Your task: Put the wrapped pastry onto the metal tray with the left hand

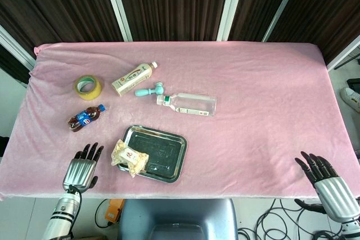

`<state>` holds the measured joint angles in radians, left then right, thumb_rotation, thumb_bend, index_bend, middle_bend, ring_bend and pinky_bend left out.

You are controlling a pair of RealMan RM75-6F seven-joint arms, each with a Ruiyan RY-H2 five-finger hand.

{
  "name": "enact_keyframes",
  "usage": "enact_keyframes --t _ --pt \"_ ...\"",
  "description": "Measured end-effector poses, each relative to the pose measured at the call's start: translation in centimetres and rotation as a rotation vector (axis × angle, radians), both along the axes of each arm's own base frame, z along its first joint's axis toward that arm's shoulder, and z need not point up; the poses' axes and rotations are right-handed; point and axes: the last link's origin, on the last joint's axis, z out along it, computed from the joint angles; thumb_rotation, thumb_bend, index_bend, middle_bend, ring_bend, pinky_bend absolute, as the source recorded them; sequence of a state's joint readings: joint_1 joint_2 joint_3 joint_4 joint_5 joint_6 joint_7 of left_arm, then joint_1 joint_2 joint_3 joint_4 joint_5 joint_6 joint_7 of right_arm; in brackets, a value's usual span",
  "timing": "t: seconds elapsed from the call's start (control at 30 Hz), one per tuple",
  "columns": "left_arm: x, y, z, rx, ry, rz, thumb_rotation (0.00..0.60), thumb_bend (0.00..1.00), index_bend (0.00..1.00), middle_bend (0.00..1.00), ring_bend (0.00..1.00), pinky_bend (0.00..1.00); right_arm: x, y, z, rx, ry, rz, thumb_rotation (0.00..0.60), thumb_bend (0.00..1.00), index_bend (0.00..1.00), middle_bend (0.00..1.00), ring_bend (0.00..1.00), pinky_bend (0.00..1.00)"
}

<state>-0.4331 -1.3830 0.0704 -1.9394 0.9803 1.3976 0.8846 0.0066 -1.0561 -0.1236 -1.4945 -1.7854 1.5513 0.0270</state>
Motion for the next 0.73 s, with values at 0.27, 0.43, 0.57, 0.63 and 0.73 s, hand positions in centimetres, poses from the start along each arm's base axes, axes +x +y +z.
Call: enact_keyframes --t 0.27,0.43,0.57,0.63,0.73 --pt "-1.9 -1.1 3.9 0.201 -0.079 -0.053 0.600 0.33 0.00 0.00 0.00 0.19 0.0 -0.1 0.0 -0.008 -0.001 0.000 0.600 0.03 0.00 0.00 0.00 0.22" --pt "-4.4 -2.5 6.1 0.288 -0.171 -0.087 0.600 0.33 0.00 0.00 0.00 0.18 0.1 -0.2 -0.3 -0.015 0.005 -0.001 0.600 0.03 0.00 0.00 0.00 0.22" --pt "-6.5 -4.1 7.3 0.317 -0.165 -0.108 0.600 0.33 0.00 0.00 0.00 0.17 0.1 -0.3 -0.4 -0.024 0.007 -0.003 0.600 0.03 0.00 0.00 0.00 0.22" --pt "-7.5 -4.9 7.7 0.335 -0.164 -0.103 0.600 0.33 0.00 0.00 0.00 0.17 0.1 -0.4 -0.4 -0.028 0.008 -0.003 0.600 0.03 0.00 0.00 0.00 0.22" --pt "-8.0 -5.5 7.9 0.340 -0.161 -0.112 0.600 0.33 0.00 0.00 0.00 0.17 0.1 -0.4 -0.5 -0.029 0.011 -0.002 0.600 0.03 0.00 0.00 0.00 0.22"
